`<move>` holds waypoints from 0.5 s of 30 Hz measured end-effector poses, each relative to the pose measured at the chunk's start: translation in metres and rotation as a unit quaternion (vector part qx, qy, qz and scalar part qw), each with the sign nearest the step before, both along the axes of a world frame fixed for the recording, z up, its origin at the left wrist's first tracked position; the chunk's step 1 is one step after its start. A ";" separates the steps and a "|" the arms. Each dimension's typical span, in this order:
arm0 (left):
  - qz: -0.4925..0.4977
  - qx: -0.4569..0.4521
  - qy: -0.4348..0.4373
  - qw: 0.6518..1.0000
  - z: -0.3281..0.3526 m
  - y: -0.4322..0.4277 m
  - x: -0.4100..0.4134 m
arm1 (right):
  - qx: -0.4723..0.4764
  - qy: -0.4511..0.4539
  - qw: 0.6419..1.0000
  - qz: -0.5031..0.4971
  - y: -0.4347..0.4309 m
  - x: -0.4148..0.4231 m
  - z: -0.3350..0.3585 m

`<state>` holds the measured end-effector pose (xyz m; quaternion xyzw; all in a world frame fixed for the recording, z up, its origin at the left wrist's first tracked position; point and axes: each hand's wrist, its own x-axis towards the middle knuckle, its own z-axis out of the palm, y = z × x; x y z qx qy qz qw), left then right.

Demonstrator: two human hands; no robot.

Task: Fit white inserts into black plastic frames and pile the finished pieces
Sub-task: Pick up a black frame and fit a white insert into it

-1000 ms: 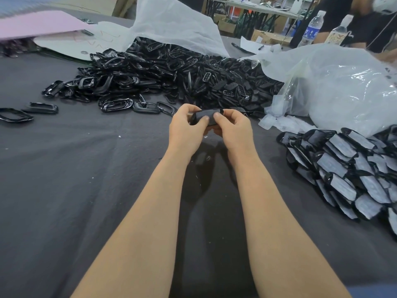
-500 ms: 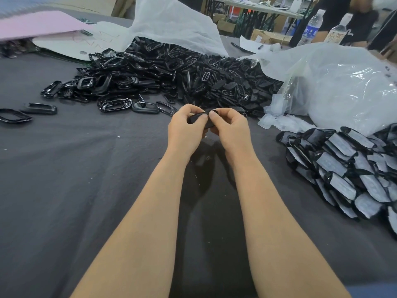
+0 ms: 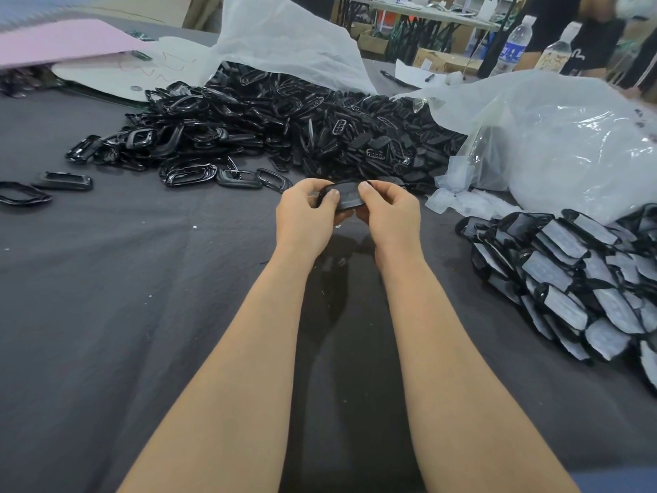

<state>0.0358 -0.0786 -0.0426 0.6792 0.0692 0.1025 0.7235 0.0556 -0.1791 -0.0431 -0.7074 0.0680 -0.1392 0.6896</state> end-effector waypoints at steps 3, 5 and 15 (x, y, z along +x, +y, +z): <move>0.017 -0.004 0.005 1.000 0.001 0.001 0.000 | -0.030 0.004 0.999 0.016 -0.002 -0.001 0.000; 0.029 -0.017 0.009 0.999 0.001 0.003 0.000 | -0.072 0.008 0.997 0.041 -0.003 -0.002 0.001; 0.007 -0.015 0.016 1.000 -0.001 0.002 0.001 | -0.144 0.007 0.989 0.019 -0.002 -0.003 0.001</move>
